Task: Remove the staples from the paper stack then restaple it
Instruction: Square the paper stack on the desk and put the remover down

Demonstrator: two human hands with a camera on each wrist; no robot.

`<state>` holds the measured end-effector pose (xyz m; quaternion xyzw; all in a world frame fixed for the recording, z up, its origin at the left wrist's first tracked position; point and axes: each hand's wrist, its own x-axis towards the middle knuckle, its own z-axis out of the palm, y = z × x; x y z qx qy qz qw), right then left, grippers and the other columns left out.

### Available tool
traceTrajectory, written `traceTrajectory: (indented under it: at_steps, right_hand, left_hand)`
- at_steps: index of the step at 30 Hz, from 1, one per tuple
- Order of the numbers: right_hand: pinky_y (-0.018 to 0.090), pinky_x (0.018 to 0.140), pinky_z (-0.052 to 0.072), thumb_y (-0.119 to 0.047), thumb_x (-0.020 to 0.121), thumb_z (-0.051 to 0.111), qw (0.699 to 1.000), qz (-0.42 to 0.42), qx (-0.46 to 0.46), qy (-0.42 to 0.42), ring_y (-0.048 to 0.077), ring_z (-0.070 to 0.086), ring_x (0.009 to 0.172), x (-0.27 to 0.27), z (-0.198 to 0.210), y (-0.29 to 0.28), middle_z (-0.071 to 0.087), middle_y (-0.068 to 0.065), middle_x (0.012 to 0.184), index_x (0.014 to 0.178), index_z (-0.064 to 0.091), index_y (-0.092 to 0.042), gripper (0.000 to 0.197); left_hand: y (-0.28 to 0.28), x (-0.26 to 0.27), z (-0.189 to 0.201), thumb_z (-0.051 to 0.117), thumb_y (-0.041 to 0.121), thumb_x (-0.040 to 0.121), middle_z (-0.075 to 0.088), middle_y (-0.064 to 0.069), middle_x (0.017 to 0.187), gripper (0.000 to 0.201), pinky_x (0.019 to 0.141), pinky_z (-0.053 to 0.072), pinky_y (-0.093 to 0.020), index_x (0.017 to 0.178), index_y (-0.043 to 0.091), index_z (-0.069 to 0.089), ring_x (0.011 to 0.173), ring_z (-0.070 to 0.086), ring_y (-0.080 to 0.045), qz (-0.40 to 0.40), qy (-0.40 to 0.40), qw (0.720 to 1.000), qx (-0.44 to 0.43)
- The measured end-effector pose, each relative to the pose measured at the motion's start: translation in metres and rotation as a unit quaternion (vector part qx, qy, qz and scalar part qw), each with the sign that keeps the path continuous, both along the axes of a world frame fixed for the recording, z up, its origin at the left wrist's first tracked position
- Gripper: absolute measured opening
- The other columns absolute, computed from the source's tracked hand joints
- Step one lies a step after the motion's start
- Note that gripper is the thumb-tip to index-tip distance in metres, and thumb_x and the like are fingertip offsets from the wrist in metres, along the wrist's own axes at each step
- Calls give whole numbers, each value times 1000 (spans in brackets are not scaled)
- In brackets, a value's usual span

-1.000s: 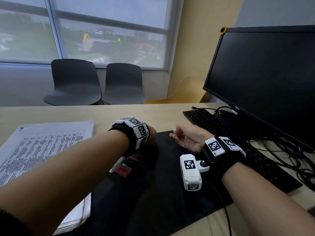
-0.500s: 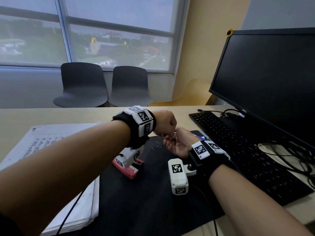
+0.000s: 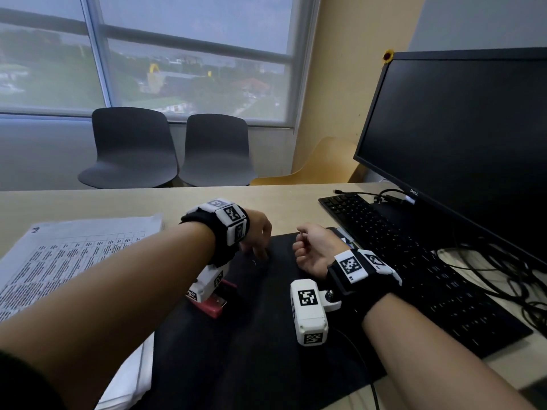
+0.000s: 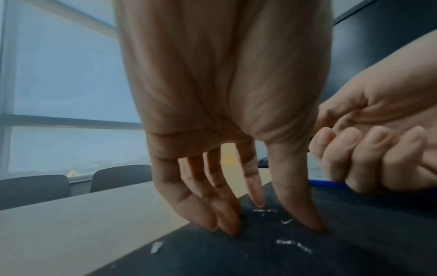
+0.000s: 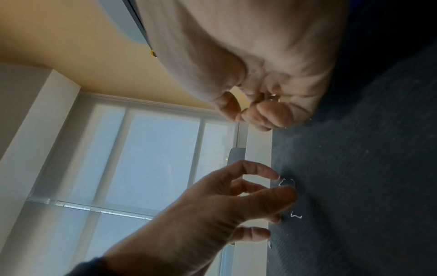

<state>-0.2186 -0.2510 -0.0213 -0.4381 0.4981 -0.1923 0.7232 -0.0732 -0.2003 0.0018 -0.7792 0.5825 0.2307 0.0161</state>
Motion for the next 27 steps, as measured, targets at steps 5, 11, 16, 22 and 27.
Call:
traceTrajectory:
  at_steps: [5, 11, 16, 22, 27]
  right_hand:
    - [16, 34, 34, -23, 100, 44, 999, -26, -17, -28, 11, 39, 50, -2, -4, 3, 42, 4, 63, 72, 47, -10, 31]
    - [16, 37, 39, -22, 101, 46, 999, -32, -14, -33, 11, 44, 53, -5, -5, 5, 46, 4, 66, 72, 49, -9, 32]
    - [25, 59, 56, -21, 102, 48, 998, -40, -2, -49, 21, 60, 67, -2, -2, 9, 58, 15, 76, 80, 55, 2, 32]
    - [35, 74, 59, -26, 105, 35, 992, -20, 38, -117, 31, 64, 75, 4, -1, 13, 62, 26, 83, 90, 55, 11, 45]
    - [30, 52, 60, -21, 105, 30, 987, -11, 53, -154, 31, 70, 68, 6, -1, 19, 71, 24, 79, 101, 58, 14, 44]
  left_hand:
    - [-2, 4, -5, 81, 24, 82, 60, 1, 65, 20, 40, 41, -9, 93, 20, 65, 49, 55, -7, -4, 5, 1000, -13]
    - [-5, 9, -7, 71, 9, 88, 66, -8, 72, 7, 58, 56, -23, 82, 13, 70, 68, 65, -19, 14, 43, 999, -5]
    - [-4, 1, -3, 60, 4, 94, 64, -12, 72, 15, 55, 54, -26, 80, 9, 65, 66, 62, -22, 15, 76, 997, 11]
    - [-6, -19, 25, 78, 8, 82, 64, -3, 62, 17, 46, 50, -17, 68, 12, 68, 53, 57, -11, -4, 154, 981, -115]
    - [-4, -28, 31, 65, -1, 85, 72, -9, 82, 15, 65, 59, -28, 90, 5, 78, 71, 66, -19, -29, 117, 988, -92]
